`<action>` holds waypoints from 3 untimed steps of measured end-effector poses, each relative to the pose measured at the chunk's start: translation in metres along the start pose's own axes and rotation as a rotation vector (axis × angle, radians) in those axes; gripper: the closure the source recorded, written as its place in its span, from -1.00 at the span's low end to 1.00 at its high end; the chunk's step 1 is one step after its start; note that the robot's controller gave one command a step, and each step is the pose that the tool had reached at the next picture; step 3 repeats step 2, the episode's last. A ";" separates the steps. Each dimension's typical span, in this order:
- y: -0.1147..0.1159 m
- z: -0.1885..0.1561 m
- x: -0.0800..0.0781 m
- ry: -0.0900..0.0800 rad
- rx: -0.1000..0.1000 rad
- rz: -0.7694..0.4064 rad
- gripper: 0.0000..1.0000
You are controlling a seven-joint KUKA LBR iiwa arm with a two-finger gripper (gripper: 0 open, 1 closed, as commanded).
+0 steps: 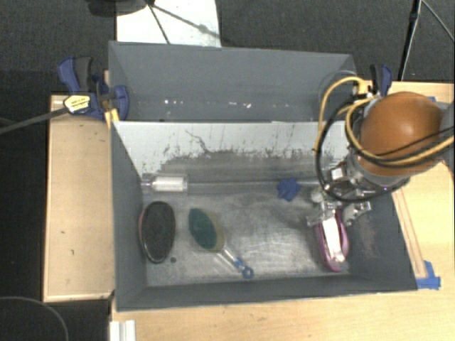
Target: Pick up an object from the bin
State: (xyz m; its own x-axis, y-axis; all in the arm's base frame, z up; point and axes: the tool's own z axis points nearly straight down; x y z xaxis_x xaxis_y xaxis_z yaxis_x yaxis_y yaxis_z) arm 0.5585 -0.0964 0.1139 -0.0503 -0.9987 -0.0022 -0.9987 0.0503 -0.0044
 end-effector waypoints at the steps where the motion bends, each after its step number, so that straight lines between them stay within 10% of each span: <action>1: 0.000 -0.011 -0.001 0.000 0.000 0.004 1.00; 3: -0.002 -0.049 -0.001 0.001 0.000 0.010 1.00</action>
Offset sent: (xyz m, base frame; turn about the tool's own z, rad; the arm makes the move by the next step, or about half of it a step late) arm 0.0000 0.0000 0.0109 0.0000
